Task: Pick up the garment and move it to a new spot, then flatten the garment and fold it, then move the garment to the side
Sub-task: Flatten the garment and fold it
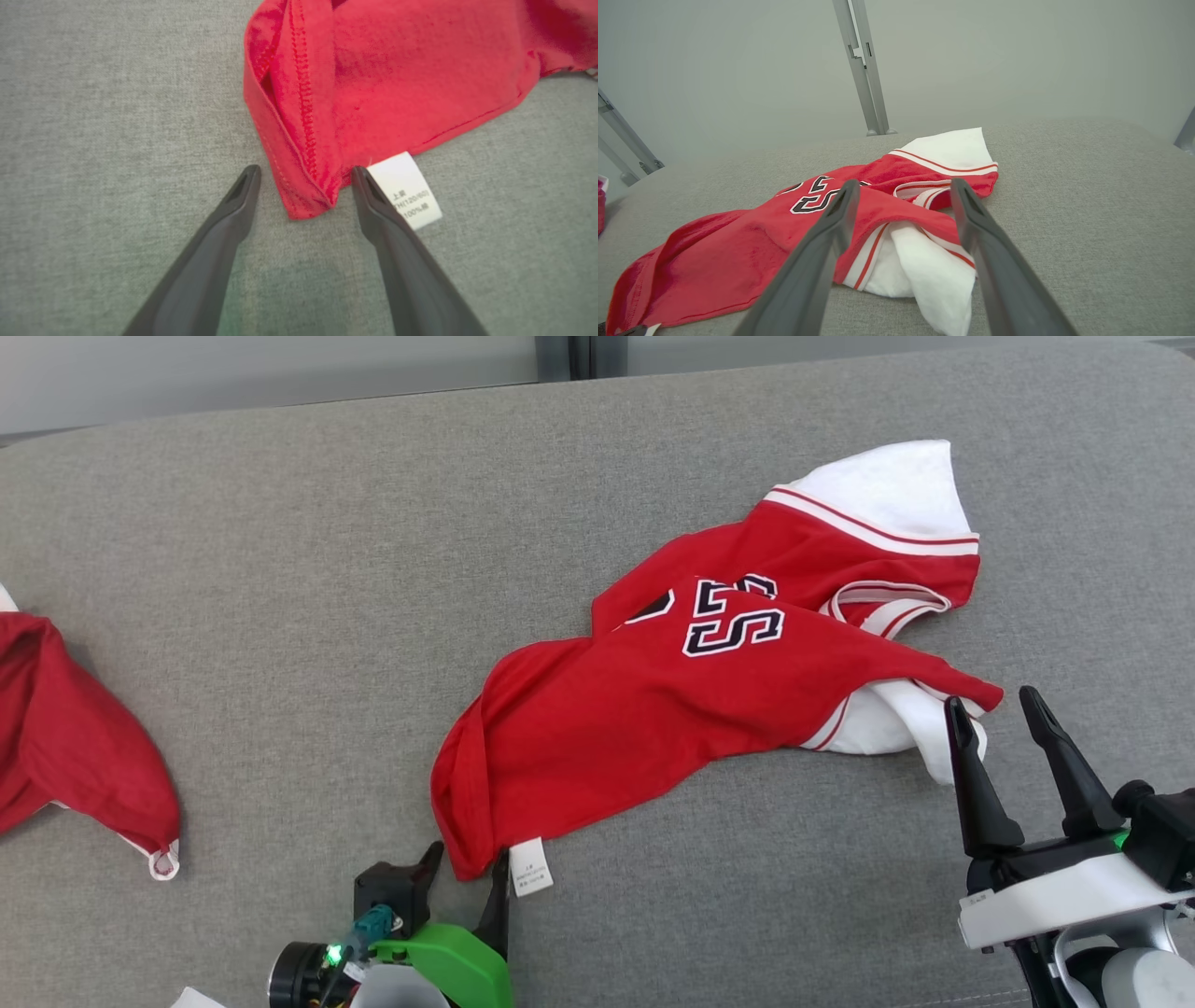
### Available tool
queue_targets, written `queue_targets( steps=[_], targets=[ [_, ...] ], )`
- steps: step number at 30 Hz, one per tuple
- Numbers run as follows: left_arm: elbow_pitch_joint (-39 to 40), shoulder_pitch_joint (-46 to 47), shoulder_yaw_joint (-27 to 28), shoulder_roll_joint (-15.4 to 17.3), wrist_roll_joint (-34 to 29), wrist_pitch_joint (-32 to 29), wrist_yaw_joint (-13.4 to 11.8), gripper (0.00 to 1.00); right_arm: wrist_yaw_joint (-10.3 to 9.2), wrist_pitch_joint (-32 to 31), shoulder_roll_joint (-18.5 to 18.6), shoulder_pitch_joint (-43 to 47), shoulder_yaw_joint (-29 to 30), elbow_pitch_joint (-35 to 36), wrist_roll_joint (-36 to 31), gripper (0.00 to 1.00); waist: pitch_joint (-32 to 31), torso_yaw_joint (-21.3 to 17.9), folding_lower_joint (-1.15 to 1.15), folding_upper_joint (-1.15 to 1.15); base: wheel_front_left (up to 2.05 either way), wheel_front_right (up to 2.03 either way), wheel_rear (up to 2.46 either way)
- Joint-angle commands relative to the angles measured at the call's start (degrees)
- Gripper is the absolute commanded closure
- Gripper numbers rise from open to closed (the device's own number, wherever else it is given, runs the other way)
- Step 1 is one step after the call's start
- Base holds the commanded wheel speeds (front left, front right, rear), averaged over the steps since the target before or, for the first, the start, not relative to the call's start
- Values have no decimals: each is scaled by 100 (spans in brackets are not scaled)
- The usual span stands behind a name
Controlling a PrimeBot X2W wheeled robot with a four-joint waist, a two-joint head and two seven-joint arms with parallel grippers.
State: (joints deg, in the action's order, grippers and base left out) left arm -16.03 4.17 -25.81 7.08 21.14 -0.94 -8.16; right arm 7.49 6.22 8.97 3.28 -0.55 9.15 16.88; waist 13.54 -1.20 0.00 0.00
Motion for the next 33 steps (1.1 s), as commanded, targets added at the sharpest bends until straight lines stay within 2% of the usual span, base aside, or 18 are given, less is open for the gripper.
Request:
queue_targets(
  steps=[1,2,4,5,11,22,23,24,28,33],
  targets=[
    [-90,106,67,33,24,67,-39,0,1,34,-14,40,40,-35,22,0,18,-5,0,0,0,0,0],
    [-116,135,76,43,38,124,-8,16,1,13,-11,70,84,-71,7,0,21,-4,0,0,0,0,0],
    [-136,177,88,65,45,211,41,88,1,-33,-11,159,176,-151,-1,0,30,5,0,0,0,0,0],
    [-145,202,93,81,58,229,56,100,1,-46,-10,205,226,-211,4,0,45,9,0,0,0,0,0],
    [-86,296,157,152,102,347,65,100,1,-34,46,352,299,-809,138,0,148,18,0,0,0,0,0],
    [-3,466,148,133,95,470,10,100,1,257,281,-359,-212,-1890,253,2,265,96,0,0,0,0,0],
    [18,475,163,137,103,530,12,100,1,295,307,-387,-248,-1913,254,67,267,104,0,0,0,0,0],
    [40,492,181,148,97,584,7,100,1,340,332,-404,-261,-1906,244,100,269,108,0,0,0,0,0],
    [222,527,258,164,84,899,-2,100,1,453,424,-431,-304,-1717,297,100,237,94,0,0,0,0,0],
    [826,650,435,271,-40,1306,-95,100,1,510,584,-470,-108,-1099,253,100,87,69,0,0,0,0,0]
  ],
)
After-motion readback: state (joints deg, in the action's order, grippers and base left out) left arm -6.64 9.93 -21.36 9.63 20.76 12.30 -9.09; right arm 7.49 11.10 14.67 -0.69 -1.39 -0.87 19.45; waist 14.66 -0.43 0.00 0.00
